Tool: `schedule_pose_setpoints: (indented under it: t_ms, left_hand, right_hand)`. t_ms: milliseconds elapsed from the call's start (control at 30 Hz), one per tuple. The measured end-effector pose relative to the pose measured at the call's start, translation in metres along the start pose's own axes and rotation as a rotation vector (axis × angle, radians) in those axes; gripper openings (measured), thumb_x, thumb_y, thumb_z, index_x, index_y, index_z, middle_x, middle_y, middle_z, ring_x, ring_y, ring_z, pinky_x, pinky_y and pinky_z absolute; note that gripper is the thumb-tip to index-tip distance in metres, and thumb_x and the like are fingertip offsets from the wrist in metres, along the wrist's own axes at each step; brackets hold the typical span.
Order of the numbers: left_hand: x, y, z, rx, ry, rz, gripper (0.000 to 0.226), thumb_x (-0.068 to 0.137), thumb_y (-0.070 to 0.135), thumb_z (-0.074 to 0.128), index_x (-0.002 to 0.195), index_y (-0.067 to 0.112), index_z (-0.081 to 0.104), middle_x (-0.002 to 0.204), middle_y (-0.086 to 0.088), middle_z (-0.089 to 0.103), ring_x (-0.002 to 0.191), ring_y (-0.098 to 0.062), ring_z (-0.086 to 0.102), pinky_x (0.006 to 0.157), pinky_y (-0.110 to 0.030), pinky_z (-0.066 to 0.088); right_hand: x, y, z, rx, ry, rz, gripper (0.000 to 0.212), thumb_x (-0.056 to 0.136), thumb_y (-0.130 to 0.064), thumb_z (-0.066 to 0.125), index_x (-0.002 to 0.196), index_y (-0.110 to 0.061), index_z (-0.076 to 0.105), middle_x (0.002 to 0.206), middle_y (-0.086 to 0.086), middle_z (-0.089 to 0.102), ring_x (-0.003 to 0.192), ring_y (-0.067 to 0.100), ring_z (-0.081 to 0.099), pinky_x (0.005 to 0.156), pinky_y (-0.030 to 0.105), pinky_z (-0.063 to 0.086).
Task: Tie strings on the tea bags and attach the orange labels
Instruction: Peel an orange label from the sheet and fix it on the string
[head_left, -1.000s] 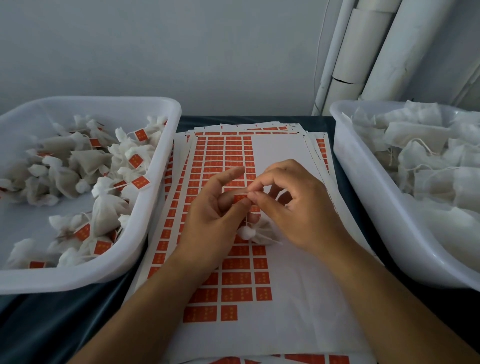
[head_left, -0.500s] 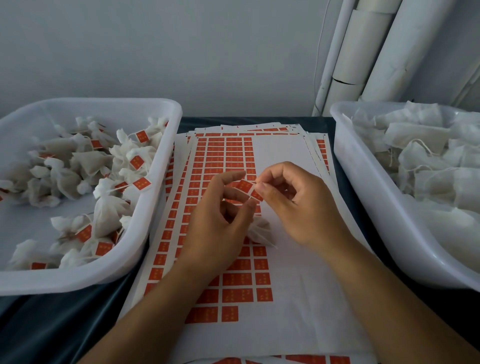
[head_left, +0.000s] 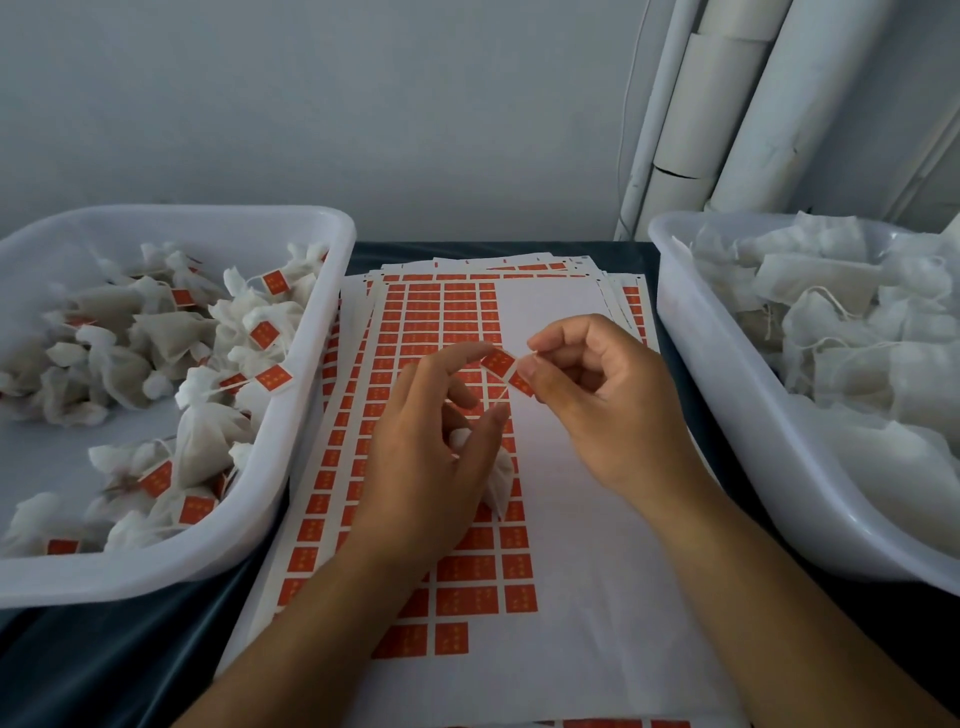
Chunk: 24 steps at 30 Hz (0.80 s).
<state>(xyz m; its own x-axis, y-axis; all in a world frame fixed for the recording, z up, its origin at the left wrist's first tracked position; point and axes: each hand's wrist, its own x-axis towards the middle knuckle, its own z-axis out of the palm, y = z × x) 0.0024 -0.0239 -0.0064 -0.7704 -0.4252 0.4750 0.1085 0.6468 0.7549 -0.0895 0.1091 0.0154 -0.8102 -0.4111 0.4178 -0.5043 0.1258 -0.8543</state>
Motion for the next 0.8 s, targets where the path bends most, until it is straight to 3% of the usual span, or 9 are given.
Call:
schedule_pose_setpoints:
  t_ms: [300,467,800]
  left_hand:
    - [-0.0026,0.0051,0.0011,0.09,0.196,0.075,0.025,0.089,0.045,0.065,0.111,0.051,0.054,0.107,0.011,0.056,0.082,0.003,0.055,0.072,0.002,0.043]
    - [-0.0016,0.002,0.001,0.071,0.213,0.067,0.028,0.088,0.037,0.068,0.114,0.027,0.076,0.091,0.012,0.058,0.086,0.0,0.053,0.071,-0.003,0.043]
    - [-0.0005,0.0047,0.0015,0.075,0.193,0.009,0.028,0.086,0.04,0.066,0.104,0.023,0.08,0.087,0.018,0.057,0.09,0.004,0.052,0.072,-0.001,0.042]
  right_hand:
    - [-0.0016,-0.0036,0.0035,0.026,-0.013,0.002,0.018,0.087,-0.044,0.072,0.102,-0.042,0.061,0.096,-0.025,0.073,0.09,-0.001,0.072,0.074,0.011,0.056]
    - [-0.0026,-0.0042,0.0041,0.035,-0.008,-0.015,0.019,0.09,-0.036,0.074,0.104,-0.039,0.062,0.096,-0.024,0.074,0.088,-0.001,0.073,0.073,0.012,0.057]
    - [-0.003,-0.0029,0.0035,0.002,-0.03,0.004,0.021,0.089,-0.037,0.076,0.106,-0.039,0.064,0.094,-0.021,0.076,0.089,-0.002,0.073,0.075,0.012,0.057]
